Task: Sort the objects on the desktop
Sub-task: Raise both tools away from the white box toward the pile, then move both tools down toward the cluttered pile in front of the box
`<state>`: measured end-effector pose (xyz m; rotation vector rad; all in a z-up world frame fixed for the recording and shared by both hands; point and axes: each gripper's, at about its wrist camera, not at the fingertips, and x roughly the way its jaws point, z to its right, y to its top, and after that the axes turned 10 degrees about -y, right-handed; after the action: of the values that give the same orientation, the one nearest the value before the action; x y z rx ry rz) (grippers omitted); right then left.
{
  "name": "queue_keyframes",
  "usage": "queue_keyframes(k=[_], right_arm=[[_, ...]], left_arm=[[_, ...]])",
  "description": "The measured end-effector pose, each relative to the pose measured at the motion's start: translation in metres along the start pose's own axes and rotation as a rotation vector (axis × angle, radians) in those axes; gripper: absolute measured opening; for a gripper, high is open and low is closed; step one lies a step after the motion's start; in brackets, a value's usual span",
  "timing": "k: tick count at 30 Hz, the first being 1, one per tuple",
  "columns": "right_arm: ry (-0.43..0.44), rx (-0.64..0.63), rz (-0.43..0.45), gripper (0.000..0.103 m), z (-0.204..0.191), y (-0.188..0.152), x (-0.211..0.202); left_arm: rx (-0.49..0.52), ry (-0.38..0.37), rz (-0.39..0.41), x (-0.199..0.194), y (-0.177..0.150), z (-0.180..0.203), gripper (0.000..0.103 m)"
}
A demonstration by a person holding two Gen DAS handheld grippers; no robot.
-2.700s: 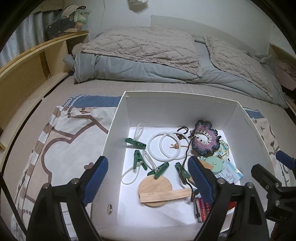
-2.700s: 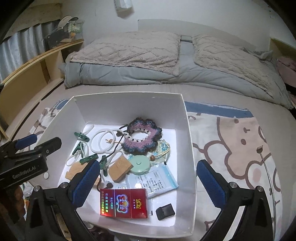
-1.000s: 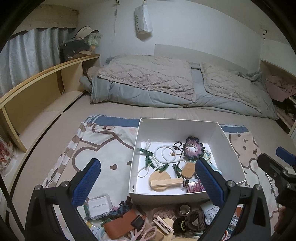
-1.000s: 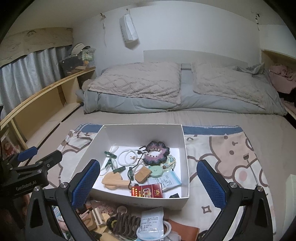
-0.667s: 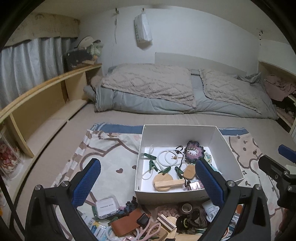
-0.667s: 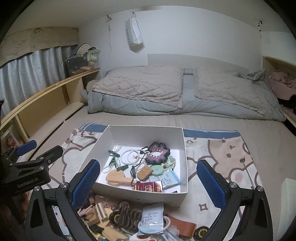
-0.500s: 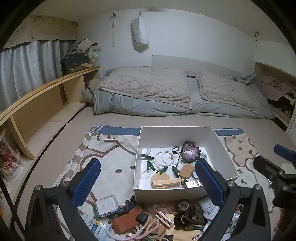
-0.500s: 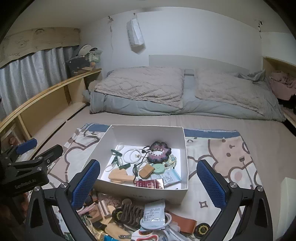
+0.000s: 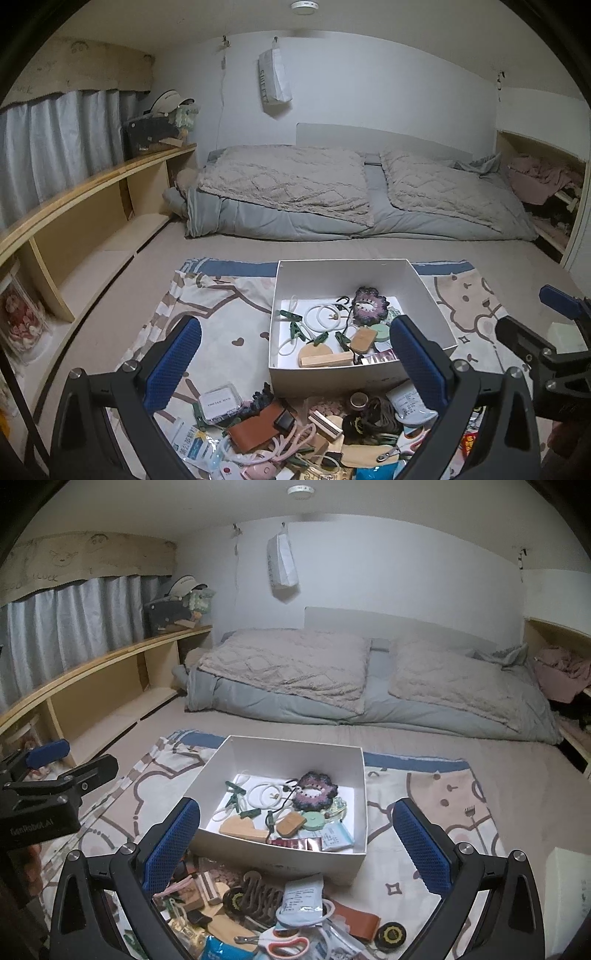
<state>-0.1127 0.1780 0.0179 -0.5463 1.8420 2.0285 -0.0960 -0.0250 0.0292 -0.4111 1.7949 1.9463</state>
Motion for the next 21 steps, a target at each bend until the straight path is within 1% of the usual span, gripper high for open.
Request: queue_keyframes(k=[6, 15, 21], right_arm=[[0.0, -0.009, 0.012, 0.103, 0.009, -0.005, -0.01], [0.01, -0.01, 0.018, 0.103, 0.026, -0.014, -0.025], [0.018, -0.007, 0.036, 0.103, 0.031, -0.018, -0.035]], left_arm=[[0.012, 0.003, 0.02, -0.01, -0.003, -0.005, 0.103], [0.011, -0.011, 0.058, -0.027, -0.011, -0.006, 0.103], [0.008, -0.027, 0.082, -0.04, -0.012, -0.005, 0.103]])
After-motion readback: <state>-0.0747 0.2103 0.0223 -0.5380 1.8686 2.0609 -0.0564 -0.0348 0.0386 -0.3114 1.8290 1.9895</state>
